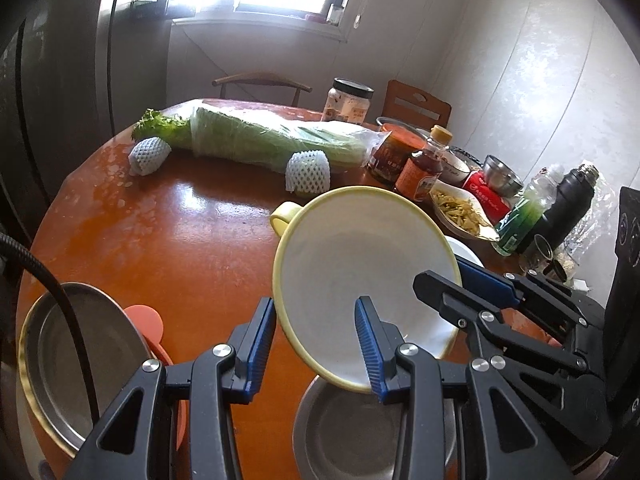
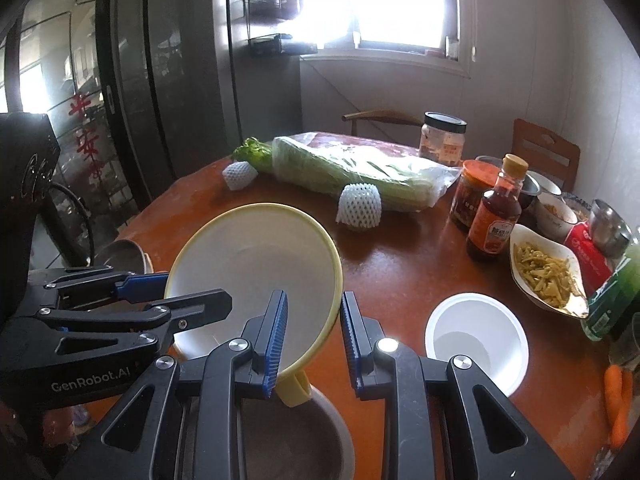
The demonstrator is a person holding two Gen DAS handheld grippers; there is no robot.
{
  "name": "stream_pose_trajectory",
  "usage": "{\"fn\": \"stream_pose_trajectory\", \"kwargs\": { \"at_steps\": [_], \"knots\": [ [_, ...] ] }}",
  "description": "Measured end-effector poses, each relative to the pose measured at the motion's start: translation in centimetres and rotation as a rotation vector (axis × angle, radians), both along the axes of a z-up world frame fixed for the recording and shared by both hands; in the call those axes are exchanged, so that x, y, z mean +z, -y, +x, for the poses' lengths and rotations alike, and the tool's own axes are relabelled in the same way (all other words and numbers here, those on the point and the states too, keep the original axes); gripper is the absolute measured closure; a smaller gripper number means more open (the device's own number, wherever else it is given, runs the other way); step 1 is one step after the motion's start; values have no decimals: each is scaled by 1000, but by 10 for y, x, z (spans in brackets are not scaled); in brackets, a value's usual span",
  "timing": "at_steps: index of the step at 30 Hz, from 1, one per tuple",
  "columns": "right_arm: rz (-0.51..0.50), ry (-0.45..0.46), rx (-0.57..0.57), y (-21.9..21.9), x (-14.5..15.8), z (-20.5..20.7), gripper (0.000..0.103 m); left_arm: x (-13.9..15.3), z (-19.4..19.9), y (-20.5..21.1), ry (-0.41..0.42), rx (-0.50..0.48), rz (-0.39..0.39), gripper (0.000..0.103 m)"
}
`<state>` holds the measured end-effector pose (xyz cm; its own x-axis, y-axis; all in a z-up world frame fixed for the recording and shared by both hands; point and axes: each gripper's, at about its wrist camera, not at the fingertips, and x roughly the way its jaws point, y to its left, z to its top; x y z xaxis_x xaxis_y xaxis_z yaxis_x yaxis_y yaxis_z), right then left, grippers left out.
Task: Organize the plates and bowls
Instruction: 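Lift the yellow bowl with the left tool over the deep steel bowl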
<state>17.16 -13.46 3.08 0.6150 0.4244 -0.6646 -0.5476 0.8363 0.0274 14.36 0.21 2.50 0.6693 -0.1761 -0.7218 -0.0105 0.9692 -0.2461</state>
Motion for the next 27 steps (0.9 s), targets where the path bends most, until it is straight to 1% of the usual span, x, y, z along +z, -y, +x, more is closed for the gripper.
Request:
{"fn": "stream_pose_trajectory", "kwargs": {
  "at_steps": [14,27],
  "knots": [
    [7,42,-2,8,9,-35,75,10,-29,8,40,-8,20,62],
    [15,34,-6,16,-2,-55,75,7,-50,14,57,-12,33,62]
  ]
}}
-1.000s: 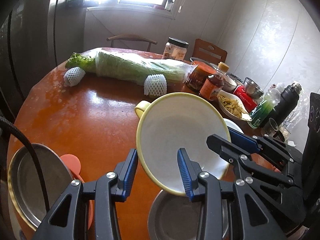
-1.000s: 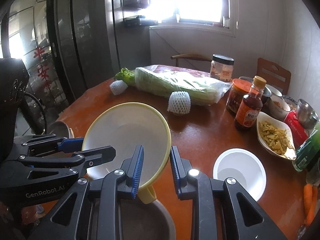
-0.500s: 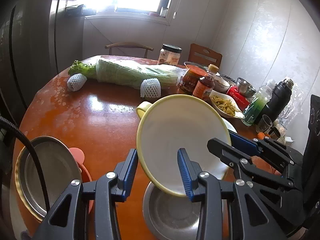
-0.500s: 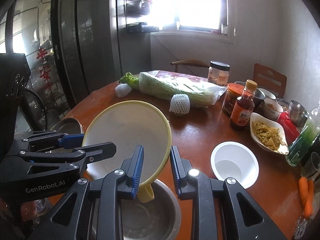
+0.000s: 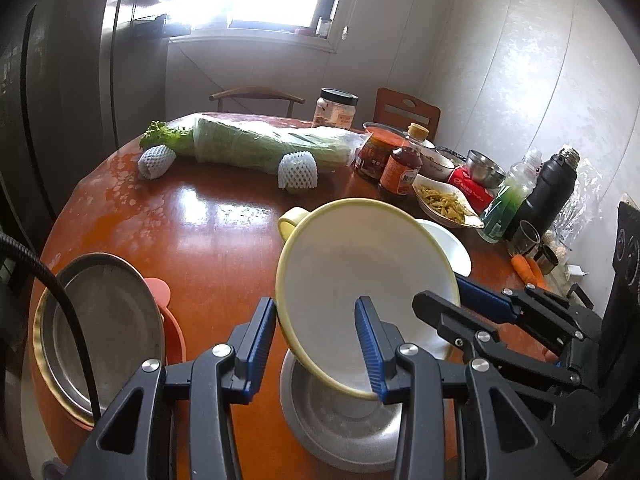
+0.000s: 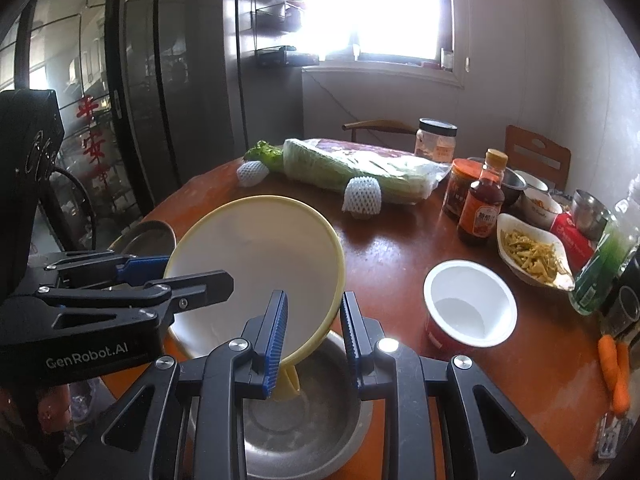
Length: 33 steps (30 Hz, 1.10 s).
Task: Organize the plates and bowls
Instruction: 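Lift the yellow bowl with the left tool over the deep steel bowl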
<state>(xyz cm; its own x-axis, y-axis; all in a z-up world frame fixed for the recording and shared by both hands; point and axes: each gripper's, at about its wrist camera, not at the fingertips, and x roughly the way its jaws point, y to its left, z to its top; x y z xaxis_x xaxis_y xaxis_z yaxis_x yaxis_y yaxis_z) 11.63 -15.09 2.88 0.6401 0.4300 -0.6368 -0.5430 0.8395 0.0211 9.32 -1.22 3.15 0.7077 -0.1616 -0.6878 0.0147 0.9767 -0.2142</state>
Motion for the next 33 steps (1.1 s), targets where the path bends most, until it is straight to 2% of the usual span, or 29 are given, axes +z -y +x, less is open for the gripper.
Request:
{"fn": "stream_pose_trajectory", "kwargs": {
  "at_steps": [20,33],
  "knots": [
    [13,-18,-10,9,-24,-25,75,-18,-13,12,-10,-17,38,62],
    [-3,-63,-29,20,-48,-29,75,-38,-11,29,-47,-51,83,62]
  ]
}}
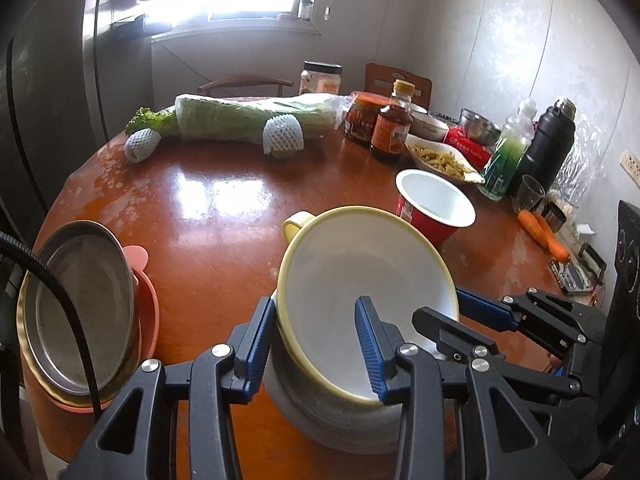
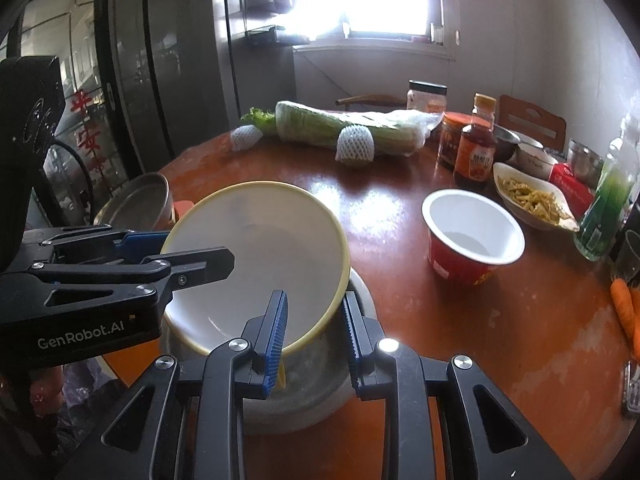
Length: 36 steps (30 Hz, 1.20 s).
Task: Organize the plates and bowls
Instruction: 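Lift the yellow bowl with the left tool over the deep steel bowl, then lower the yellow bowl into the steel bowl and open the left tool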
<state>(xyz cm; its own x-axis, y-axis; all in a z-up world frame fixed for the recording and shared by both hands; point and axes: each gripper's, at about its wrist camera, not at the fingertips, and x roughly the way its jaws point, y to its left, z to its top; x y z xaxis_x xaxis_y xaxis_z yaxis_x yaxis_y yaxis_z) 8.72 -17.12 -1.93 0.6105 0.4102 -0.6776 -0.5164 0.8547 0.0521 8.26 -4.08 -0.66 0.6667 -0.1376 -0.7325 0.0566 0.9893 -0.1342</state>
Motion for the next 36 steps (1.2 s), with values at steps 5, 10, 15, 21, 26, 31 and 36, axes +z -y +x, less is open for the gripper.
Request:
{"fn": "stream_pose_trajectory", "kwargs": {
  "at_steps": [5,10,15,21,26,31,36],
  "knots": [
    [-1,-5,4,0,-5,-2,75,-4,1,1,-8,1,12,62],
    [-14,-12,4,-1,-11,-4,74,-6,0,2,-12,2,20,62],
    [-10,-20,5,1,-14,-5,74,-8,0,4,-17,-9,21,62],
    [-21,-13,-10,2,-14,-5,74,-12,2,6,-28,-14,31,62],
    [-28,-11,-8,0,-16,-7,74,-12,2,5,-30,-15,28,62],
    [-50,-9,-15,-2,-19,-7,74,-15,3,5,-38,-19,29,62],
    [-57,-4,-14,-3,-19,-7,74,-17,4,5,-39,-18,29,62]
  ]
}}
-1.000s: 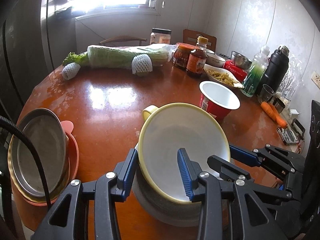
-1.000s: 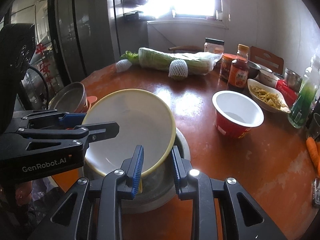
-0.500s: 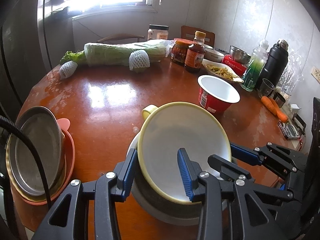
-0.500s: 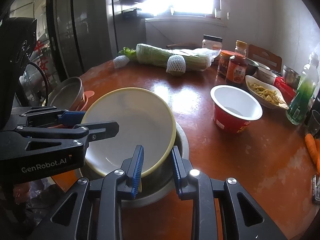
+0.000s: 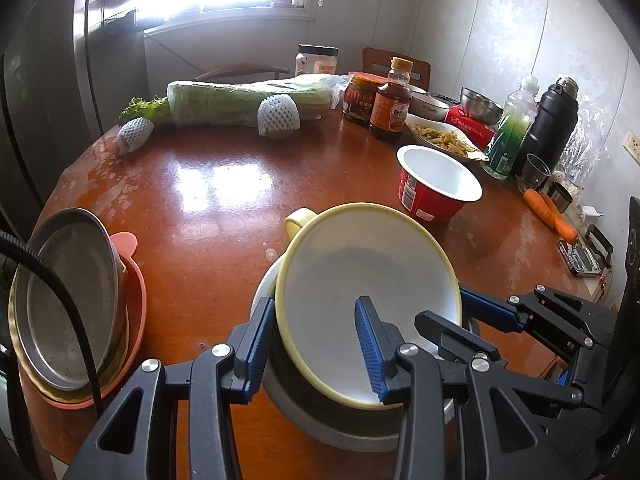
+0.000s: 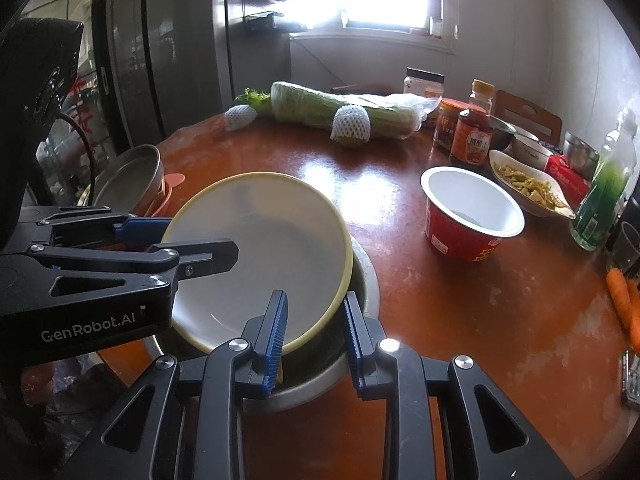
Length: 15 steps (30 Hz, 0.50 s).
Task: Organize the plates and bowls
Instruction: 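Lower the yellow bowl into the steel bowl and open the left tool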
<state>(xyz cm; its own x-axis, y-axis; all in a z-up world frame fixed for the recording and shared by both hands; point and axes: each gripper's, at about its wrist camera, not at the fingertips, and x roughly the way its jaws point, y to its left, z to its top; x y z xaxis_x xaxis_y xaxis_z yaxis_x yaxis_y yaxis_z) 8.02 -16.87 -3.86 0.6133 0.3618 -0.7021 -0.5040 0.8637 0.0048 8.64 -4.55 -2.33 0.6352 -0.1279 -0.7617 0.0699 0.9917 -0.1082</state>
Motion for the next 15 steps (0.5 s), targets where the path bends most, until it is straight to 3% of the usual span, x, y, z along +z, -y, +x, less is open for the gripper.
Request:
{"fn": "stream_pose_trajectory", "kwargs": {
  "at_steps": [15],
  "knots": [
    [-29,13,5,-3,0,-2,70,-1,0,1,1,-2,3,62]
  ]
}}
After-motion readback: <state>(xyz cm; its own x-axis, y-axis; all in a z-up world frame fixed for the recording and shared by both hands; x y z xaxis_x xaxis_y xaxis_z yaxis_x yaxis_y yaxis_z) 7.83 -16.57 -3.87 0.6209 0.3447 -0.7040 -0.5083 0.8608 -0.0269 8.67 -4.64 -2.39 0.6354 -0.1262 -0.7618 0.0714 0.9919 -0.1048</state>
